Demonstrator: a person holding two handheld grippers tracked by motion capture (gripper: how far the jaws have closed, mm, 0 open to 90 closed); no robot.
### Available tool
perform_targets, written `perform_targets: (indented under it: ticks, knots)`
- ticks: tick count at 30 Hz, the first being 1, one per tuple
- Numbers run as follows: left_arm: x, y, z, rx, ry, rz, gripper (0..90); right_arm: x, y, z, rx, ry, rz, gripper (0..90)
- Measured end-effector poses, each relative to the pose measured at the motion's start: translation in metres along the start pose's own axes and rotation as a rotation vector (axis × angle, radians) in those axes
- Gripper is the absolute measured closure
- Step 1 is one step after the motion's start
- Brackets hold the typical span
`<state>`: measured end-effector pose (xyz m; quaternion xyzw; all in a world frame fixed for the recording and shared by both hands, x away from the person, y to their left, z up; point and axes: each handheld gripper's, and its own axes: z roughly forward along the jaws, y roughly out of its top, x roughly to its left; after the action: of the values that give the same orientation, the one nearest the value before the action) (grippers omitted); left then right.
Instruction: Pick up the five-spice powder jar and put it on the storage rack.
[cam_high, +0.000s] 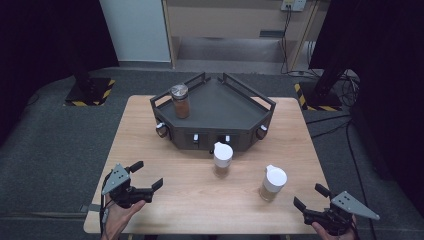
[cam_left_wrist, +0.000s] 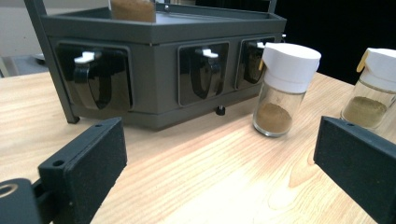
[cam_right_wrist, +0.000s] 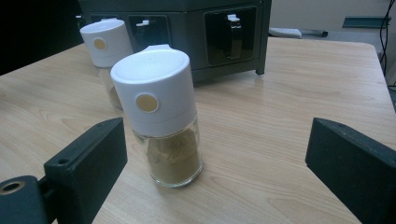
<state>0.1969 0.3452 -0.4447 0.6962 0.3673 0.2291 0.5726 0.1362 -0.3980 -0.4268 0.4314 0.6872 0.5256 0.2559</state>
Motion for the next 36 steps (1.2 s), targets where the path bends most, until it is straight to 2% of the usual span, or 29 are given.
perform_targets:
  ticks: [10, 14, 36]
  knots:
    - [0.003, -0.014, 0.001, 0.022, -0.006, 0.027, 1.6, 0.0, 0.0, 0.0, -0.001, 0.005, -0.005, 5.5]
    - [0.006, -0.018, 0.0, 0.024, -0.014, 0.024, 1.3, 0.0, 0.0, 0.0, 0.001, 0.008, -0.005, 5.5]
    - [0.012, -0.02, -0.001, 0.028, -0.054, 0.022, 1.1, 0.0, 0.001, 0.0, 0.0, 0.019, -0.012, 5.5]
